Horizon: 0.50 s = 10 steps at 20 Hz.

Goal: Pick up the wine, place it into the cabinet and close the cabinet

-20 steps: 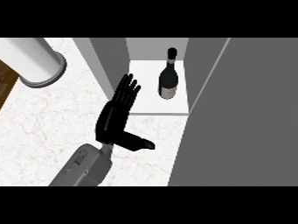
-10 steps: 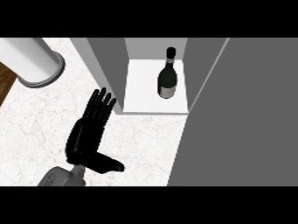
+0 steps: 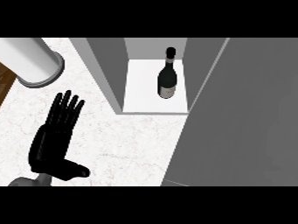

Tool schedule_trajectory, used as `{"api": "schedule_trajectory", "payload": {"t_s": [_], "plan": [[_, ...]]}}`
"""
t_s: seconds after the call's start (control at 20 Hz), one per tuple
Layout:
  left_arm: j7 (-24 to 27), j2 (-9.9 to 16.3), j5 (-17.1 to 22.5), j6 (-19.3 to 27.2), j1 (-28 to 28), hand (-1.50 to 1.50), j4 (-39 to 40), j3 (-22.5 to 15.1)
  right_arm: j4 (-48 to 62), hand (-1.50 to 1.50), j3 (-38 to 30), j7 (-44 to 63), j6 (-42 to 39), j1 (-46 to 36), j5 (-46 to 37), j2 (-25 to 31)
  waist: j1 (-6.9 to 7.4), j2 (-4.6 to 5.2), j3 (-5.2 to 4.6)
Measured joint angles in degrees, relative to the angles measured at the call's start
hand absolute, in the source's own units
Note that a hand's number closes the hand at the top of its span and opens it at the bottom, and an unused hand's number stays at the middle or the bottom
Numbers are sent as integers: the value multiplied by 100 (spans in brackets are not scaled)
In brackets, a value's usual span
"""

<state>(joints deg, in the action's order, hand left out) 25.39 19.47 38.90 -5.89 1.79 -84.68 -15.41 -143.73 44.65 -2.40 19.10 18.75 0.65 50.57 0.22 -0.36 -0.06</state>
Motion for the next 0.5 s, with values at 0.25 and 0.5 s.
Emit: {"api": "schedule_trajectory", "payload": {"t_s": [0.25, 0.5], "plan": [[-25, 397, 239, -340, -169, -150, -53, 420, 5, 150, 126, 99, -120, -86, 1, 31, -7, 7, -5], [-106, 770, 512, -706, -313, -150, -29, 802, 8, 150, 247, 284, -178, -266, -15, 11, 20, 13, -13]]}}
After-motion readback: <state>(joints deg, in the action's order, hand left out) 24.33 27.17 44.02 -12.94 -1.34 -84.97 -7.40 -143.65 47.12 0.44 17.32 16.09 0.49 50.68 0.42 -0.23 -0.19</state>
